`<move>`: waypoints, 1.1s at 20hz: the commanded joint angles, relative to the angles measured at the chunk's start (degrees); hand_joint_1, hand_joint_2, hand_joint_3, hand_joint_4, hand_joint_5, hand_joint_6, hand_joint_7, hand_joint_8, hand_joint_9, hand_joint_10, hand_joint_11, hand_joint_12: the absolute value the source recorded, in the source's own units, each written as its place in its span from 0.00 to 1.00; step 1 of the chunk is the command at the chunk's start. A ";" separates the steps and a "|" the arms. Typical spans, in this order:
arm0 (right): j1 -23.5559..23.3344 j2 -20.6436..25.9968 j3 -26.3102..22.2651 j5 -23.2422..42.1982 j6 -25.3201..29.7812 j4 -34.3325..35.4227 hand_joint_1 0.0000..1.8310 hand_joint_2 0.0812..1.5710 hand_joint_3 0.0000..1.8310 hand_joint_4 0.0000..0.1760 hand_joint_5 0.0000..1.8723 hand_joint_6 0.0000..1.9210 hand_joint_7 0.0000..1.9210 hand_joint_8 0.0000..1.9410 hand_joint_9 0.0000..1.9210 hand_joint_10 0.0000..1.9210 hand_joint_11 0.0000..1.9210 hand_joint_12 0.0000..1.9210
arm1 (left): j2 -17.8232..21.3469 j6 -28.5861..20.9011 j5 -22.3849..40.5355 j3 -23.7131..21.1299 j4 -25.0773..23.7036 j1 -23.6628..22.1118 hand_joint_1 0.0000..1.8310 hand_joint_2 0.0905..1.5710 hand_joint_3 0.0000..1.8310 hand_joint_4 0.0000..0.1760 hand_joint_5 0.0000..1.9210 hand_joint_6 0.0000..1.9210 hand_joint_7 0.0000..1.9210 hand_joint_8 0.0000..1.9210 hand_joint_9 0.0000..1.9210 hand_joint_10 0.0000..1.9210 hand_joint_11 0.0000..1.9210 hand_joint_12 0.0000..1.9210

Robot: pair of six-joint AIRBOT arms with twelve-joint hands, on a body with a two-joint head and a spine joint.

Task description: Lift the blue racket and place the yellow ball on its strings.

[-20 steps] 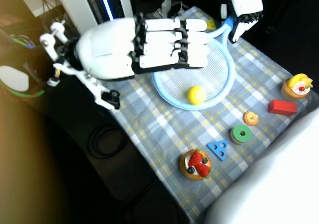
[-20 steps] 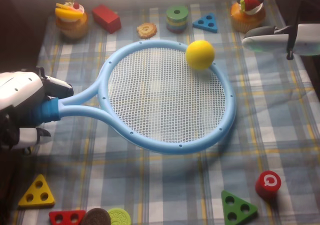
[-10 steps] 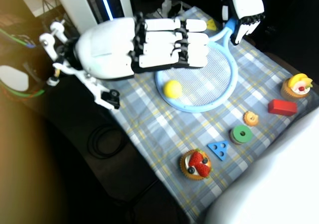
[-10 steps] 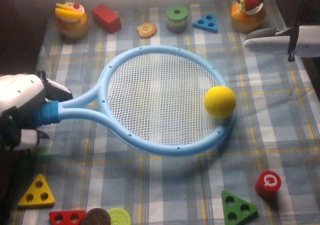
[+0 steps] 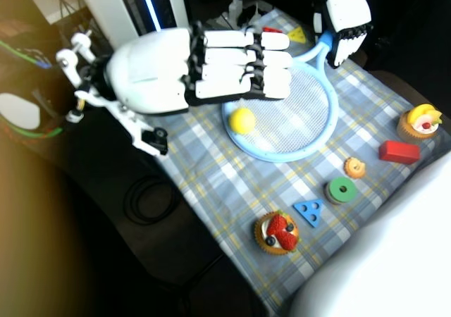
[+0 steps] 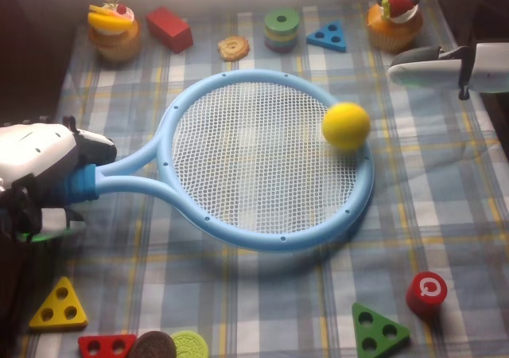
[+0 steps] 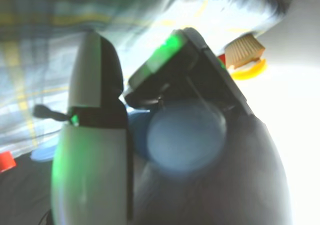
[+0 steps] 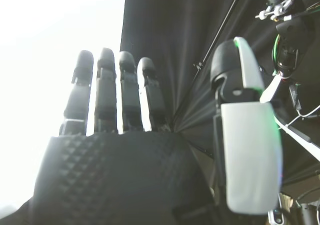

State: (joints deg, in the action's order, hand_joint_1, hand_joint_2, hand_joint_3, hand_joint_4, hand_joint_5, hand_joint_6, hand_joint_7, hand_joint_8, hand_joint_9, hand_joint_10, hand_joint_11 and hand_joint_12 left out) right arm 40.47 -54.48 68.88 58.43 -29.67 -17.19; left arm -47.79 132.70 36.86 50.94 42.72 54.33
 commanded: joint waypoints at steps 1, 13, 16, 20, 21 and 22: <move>-0.36 0.04 -0.10 6.72 0.03 2.47 0.39 0.70 0.00 0.11 0.11 0.00 0.12 0.00 0.11 0.00 0.00 0.22 | -0.35 0.27 5.43 0.30 -1.13 -0.53 0.76 0.70 0.00 0.18 0.18 1.00 0.35 1.00 0.56 1.00 0.63 1.00; 1.32 0.12 -0.04 7.70 -0.21 3.85 0.39 0.71 0.00 0.14 0.11 0.00 0.13 0.00 0.12 0.00 0.00 0.21 | 3.90 -7.28 15.68 -6.13 -9.87 0.33 0.55 0.61 0.00 0.72 0.12 0.00 0.20 0.04 0.24 0.13 0.12 0.57; 2.77 0.60 -0.38 8.80 -0.27 5.21 0.40 0.71 0.00 0.05 0.11 0.00 0.13 0.00 0.12 0.00 0.00 0.21 | 7.42 -17.87 20.25 -7.54 -13.90 1.09 0.48 0.61 0.00 0.83 0.07 0.00 0.14 0.00 0.17 0.01 0.01 0.52; 6.72 2.29 -2.44 13.41 -2.77 9.83 0.48 0.70 0.00 0.35 0.08 0.00 0.12 0.00 0.10 0.00 0.00 0.26 | 11.92 -30.76 31.63 -9.70 -18.43 3.81 0.43 0.59 0.00 0.77 0.02 0.00 0.06 0.00 0.07 0.00 0.00 0.22; 7.73 2.57 -2.88 14.70 -3.09 10.87 0.48 0.70 0.00 0.44 0.08 0.00 0.12 0.00 0.10 0.00 0.00 0.24 | 12.35 -34.02 33.44 -9.62 -19.35 4.36 0.44 0.58 0.00 0.72 0.01 0.00 0.05 0.00 0.05 0.00 0.00 0.16; 9.34 2.84 -3.46 16.71 -3.33 12.38 0.48 0.70 0.00 0.34 0.08 0.00 0.12 0.00 0.10 0.00 0.00 0.22 | 12.64 -38.76 35.45 -9.24 -20.32 5.05 0.45 0.57 0.00 0.75 0.00 0.00 0.04 0.00 0.03 0.00 0.00 0.15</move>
State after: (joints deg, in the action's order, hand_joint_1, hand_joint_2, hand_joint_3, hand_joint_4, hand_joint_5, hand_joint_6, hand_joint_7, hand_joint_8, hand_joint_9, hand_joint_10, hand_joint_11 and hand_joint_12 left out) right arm 50.98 -51.70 65.41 67.35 -32.97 -6.44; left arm -35.44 93.78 63.86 41.45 22.76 59.94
